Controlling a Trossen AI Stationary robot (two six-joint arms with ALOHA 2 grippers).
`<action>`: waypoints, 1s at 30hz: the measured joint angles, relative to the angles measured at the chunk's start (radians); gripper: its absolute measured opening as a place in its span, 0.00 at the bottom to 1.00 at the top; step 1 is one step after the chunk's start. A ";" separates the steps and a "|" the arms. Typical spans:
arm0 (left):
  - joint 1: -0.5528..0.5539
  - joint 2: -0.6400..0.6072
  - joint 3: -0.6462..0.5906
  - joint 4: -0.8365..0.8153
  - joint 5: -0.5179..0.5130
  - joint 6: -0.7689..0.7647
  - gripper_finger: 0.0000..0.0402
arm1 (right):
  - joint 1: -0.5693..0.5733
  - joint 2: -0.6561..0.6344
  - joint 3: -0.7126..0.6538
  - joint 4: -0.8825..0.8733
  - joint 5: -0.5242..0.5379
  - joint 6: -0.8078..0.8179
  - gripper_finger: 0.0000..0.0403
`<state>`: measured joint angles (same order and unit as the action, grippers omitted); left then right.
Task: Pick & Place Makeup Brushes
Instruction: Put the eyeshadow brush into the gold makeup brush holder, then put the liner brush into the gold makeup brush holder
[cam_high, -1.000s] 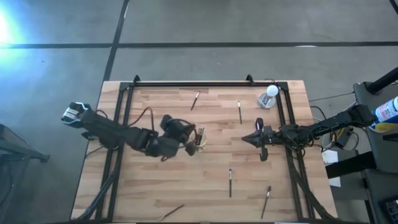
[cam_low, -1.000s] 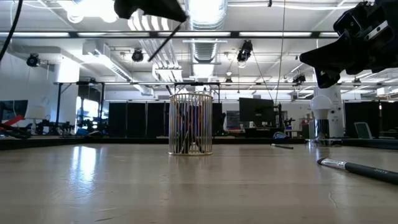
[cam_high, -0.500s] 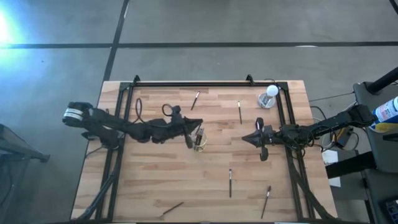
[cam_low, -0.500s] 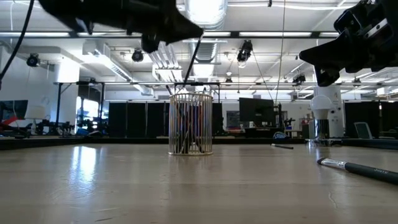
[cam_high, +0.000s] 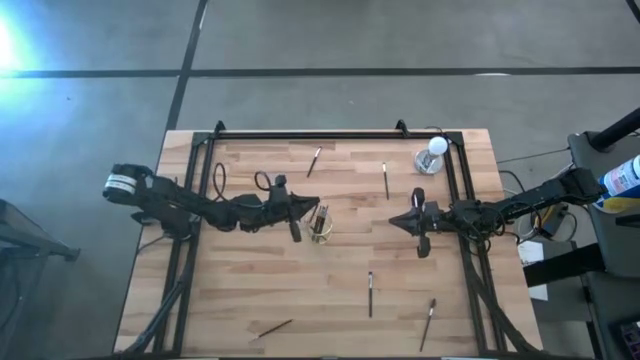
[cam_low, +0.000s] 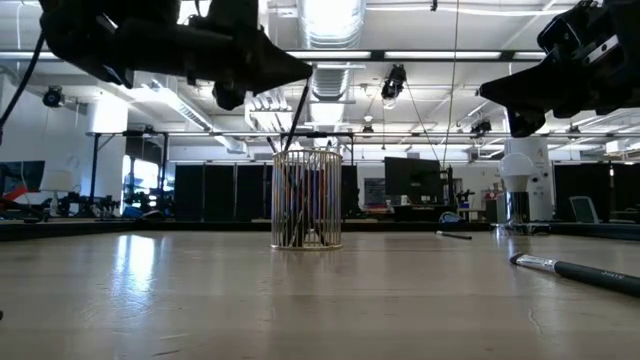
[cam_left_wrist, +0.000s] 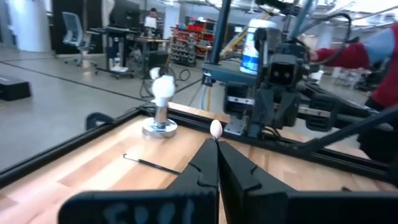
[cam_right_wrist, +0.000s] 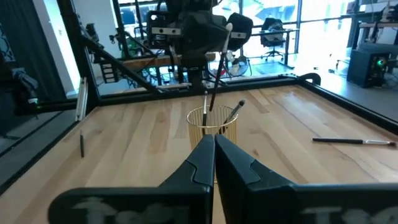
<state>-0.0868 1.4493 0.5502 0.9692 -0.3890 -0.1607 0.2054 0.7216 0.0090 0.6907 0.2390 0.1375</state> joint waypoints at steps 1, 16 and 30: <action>0.000 0.014 0.005 0.007 0.012 0.000 0.00 | 0.000 0.000 0.000 0.000 0.000 0.000 0.02; 0.000 0.149 0.074 0.001 0.022 -0.019 0.01 | 0.000 0.000 0.000 -0.002 -0.001 0.000 0.02; 0.001 0.048 0.087 -0.177 -0.002 -0.034 0.17 | 0.000 0.000 0.000 -0.002 -0.003 0.017 0.02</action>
<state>-0.0860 1.4977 0.6373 0.7927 -0.3914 -0.1946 0.2054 0.7216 0.0090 0.6882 0.2359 0.1547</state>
